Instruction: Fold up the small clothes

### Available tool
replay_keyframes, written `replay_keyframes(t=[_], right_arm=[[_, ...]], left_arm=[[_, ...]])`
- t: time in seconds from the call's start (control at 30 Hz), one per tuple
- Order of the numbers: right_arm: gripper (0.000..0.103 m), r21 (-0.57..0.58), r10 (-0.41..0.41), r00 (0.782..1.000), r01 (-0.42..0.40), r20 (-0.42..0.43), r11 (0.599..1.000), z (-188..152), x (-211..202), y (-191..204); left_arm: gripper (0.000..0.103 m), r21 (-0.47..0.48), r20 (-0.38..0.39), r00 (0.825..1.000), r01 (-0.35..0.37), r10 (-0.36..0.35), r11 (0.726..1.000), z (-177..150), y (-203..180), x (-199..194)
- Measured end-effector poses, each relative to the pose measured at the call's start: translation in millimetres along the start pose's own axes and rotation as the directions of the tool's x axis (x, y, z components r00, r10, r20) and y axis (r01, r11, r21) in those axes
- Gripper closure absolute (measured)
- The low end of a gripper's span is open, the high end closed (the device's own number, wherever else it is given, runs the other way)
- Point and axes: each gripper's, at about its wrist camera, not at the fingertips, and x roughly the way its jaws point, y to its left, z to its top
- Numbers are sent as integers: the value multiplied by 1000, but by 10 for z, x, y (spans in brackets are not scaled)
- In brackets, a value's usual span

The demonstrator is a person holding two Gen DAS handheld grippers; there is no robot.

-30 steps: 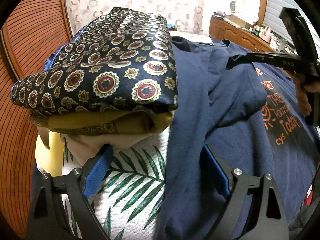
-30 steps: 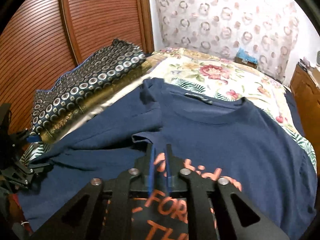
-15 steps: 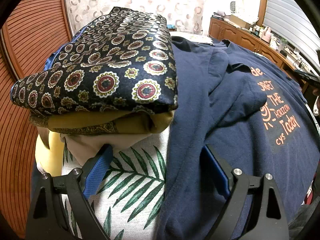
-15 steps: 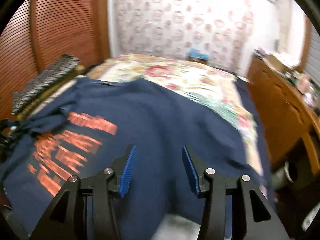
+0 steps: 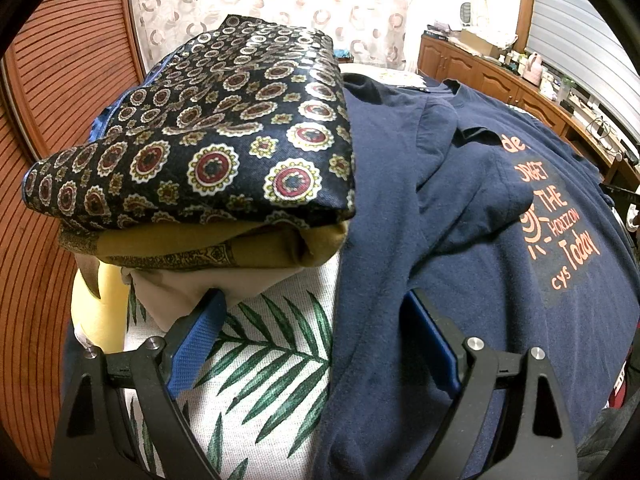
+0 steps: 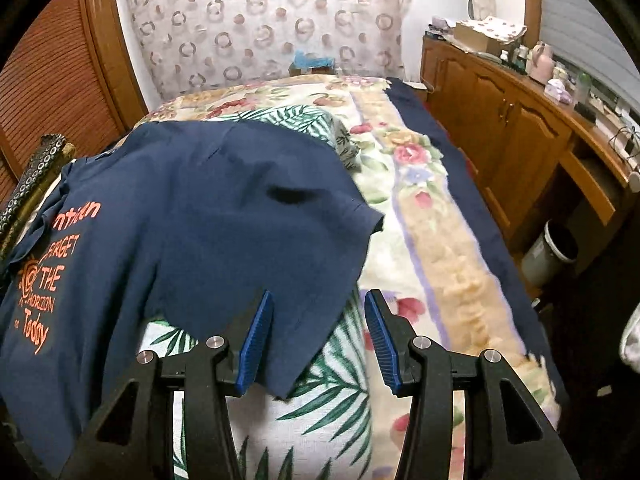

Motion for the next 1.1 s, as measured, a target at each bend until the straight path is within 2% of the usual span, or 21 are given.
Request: replay_keyframes(t=[0.13, 0.27, 0.33, 0.37, 0.4, 0.43, 0.5, 0.57, 0.63, 0.73, 0.93, 1.1], right_arm=[[53, 35, 32, 999, -32, -17, 999, 118, 21, -106], [54, 51, 59, 998, -57, -25, 997, 145, 104, -175], [65, 34, 67, 998, -66, -21, 997, 176, 126, -173], [67, 21, 50, 999, -50, -16, 999, 189, 144, -160], [73, 6, 28, 1000, -28, -11, 1000, 207, 184, -143], [83, -13, 3, 1000, -3, -4, 1000, 204, 164, -129], [92, -39, -26, 1000, 26, 11, 999, 192, 134, -91], [98, -55, -39, 999, 41, 29, 998, 195, 98, -68], [98, -75, -60, 997, 64, 54, 995, 200, 55, -32], [99, -84, -62, 992, 72, 112, 994, 232, -69, 19], [99, -128, 18, 981, 7, 195, 992, 345, -254, 266], [99, -220, 133, 960, -78, 247, 972, 531, -402, 723]], left_arm=[[13, -11, 106, 994, -11, 12, 1000, 7, -6, -281], [13, -27, 186, 982, 20, -14, 999, 81, -87, -568], [13, -14, 216, 976, 37, -33, 999, 121, -196, -674], [13, -3, 230, 972, 51, -49, 999, 145, -273, -717], [13, 8, 237, 969, 62, -62, 998, 172, -335, -751], [13, 27, 249, 965, 79, -83, 996, 204, -446, -778], [13, 48, 261, 959, 106, -115, 993, 239, -556, -795], [13, 73, 262, 952, 144, -158, 987, 267, -725, -772], [13, 100, 249, 950, 170, -190, 980, 291, -892, -716], [13, 135, 224, 954, 172, -199, 976, 284, -1066, -596], [13, 147, 166, 964, 183, -206, 972, 251, -1186, -362], [13, 151, 96, 977, 177, -193, 972, 244, -1282, -119]])
